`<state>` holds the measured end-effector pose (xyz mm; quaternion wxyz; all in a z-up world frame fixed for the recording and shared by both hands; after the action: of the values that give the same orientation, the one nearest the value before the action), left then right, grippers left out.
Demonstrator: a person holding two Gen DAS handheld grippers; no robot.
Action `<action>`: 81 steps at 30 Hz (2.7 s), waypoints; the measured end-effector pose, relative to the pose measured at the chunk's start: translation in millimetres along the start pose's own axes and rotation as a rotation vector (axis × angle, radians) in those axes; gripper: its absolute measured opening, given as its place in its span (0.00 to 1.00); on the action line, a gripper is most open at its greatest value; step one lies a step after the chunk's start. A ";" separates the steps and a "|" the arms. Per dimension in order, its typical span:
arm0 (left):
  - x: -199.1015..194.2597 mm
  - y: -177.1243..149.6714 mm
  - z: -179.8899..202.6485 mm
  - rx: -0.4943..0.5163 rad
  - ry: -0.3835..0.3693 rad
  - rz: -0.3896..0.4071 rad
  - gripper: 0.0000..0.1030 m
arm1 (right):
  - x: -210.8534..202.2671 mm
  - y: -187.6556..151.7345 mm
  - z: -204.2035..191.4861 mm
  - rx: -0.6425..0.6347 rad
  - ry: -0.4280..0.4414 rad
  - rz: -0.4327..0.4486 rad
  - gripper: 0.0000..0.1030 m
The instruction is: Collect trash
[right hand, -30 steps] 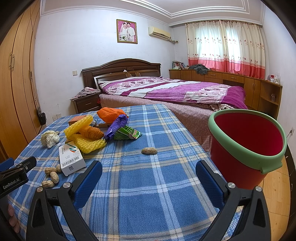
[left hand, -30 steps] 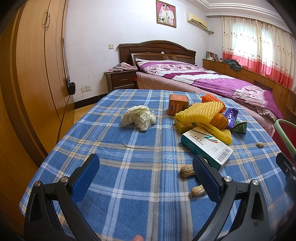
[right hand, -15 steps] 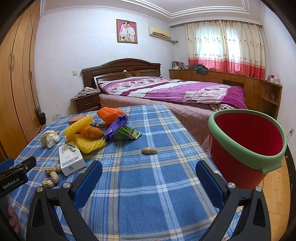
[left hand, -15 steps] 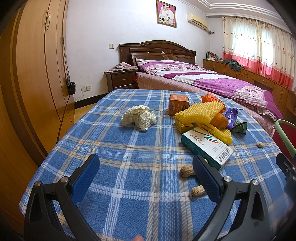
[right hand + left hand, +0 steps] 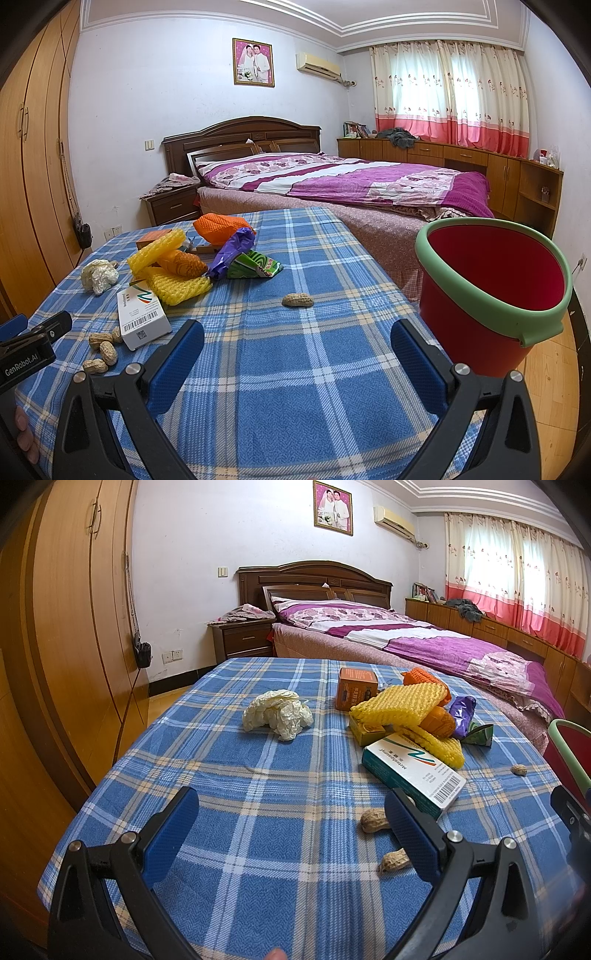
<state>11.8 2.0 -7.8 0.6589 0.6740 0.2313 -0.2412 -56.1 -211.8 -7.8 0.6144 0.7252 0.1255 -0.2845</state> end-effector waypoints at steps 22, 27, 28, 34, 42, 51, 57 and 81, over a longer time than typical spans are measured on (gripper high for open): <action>5.6 26.4 -7.0 0.034 -0.040 -0.056 0.97 | 16.0 25.1 7.7 0.032 0.063 -0.099 1.00; 16.4 41.7 -8.4 0.034 -0.059 -0.097 0.96 | 22.6 40.1 3.7 0.019 0.092 -0.120 1.00; 18.9 44.4 -9.6 0.033 -0.059 -0.102 0.96 | 23.7 42.1 2.8 0.019 0.100 -0.127 1.00; 38.8 63.7 -14.2 0.038 -0.043 -0.122 0.96 | 34.1 56.5 -0.3 0.033 0.147 -0.145 1.00; 81.8 88.5 -22.7 0.039 -0.030 -0.179 0.87 | 47.8 70.6 -2.3 0.050 0.133 -0.173 1.00; 119.3 97.9 -31.0 -0.009 -0.067 -0.243 0.73 | 62.4 80.1 -18.4 0.038 0.155 -0.246 1.00; 132.4 97.1 -38.5 -0.027 -0.114 -0.270 0.57 | 65.7 86.9 -39.2 0.002 0.157 -0.255 1.00; 144.2 93.5 -70.8 -0.181 -0.399 -0.282 0.50 | 126.4 105.9 -121.6 -0.102 0.238 -0.345 0.47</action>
<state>184.1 69.6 -24.9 0.7090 0.5124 0.2092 -0.4370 133.5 -138.5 17.5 0.5734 0.6893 0.3337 -0.2910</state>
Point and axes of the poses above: each gripper's, at about its wrist camera, not at the fingertips, and x roughly the way its jaws point, z to its right, y to its top, the point moved 1 cm from there along x, roughly the way its jaws point, and after that the axes turned 7 degrees about -z, right-handed, at the moved point
